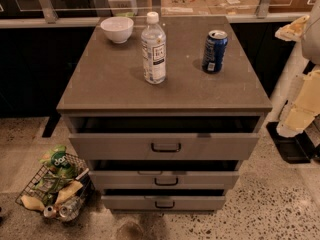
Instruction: Open middle drawer
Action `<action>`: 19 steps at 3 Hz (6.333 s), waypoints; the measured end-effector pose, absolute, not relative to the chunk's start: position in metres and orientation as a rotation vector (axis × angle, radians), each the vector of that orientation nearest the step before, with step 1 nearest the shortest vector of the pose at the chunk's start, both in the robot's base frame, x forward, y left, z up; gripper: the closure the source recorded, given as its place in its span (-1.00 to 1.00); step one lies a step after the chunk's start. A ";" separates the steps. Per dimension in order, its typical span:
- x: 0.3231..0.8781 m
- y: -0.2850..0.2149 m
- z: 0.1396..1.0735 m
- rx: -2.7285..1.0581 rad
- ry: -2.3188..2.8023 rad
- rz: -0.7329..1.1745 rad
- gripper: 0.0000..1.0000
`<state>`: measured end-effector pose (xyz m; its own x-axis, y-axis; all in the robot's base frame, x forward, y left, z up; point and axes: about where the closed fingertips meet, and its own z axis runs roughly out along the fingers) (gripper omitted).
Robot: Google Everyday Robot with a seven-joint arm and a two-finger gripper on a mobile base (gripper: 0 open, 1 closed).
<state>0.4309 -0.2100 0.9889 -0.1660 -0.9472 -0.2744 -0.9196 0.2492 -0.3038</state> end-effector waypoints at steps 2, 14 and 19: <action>0.441 -0.210 0.981 -1.748 2.151 -0.162 -1.00; 0.395 -0.093 0.625 -1.999 1.988 -0.005 -1.00; 0.370 -0.071 0.490 -2.147 2.128 -0.118 -1.00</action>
Offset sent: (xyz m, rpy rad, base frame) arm 0.0394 -0.0022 -0.0297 -0.2604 0.0506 0.0024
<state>0.3702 -0.0713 0.4896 0.0108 -0.9996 -0.0262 -0.9905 -0.0071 -0.1370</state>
